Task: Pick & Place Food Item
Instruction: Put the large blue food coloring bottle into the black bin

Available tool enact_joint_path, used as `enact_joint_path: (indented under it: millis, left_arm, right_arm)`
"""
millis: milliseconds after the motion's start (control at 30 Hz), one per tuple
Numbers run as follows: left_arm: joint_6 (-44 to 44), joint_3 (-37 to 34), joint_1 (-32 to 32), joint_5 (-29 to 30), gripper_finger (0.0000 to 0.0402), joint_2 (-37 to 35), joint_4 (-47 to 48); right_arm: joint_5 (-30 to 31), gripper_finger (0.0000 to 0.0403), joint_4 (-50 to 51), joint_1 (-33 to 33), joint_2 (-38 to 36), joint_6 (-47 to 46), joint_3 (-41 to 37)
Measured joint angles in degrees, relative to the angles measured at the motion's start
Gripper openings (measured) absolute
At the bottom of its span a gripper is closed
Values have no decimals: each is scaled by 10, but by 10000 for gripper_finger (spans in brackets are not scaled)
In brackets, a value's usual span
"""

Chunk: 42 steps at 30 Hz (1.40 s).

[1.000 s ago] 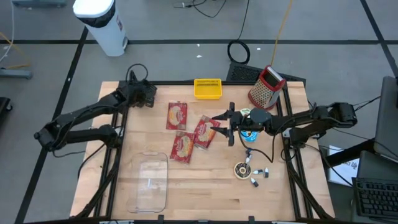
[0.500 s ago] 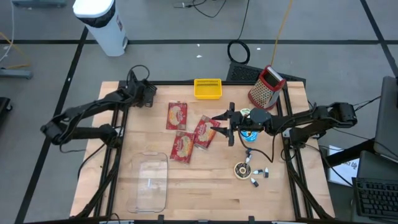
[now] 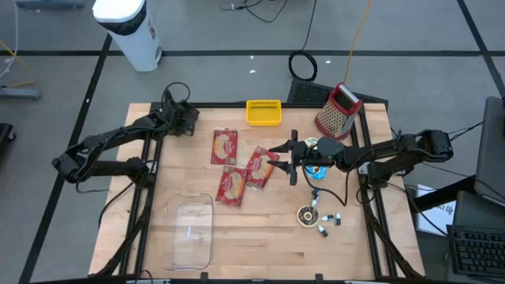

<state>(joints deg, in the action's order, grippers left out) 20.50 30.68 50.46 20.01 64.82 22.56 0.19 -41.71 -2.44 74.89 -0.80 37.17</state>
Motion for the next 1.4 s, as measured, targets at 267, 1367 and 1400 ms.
enact_joint_path:
  millis: [267,1367,1400]
  left_arm:
    - [-73,7,0,-1,260,-16,6]
    - [-78,33,-160,-244,274,-136,-198]
    - [-78,33,-163,-245,274,-127,-205]
  right_arm:
    - [-1,180,14,0,0,1,0]
    - [132,180,782,236,-133,-357,54]
    - [131,180,786,239,-128,-357,49]
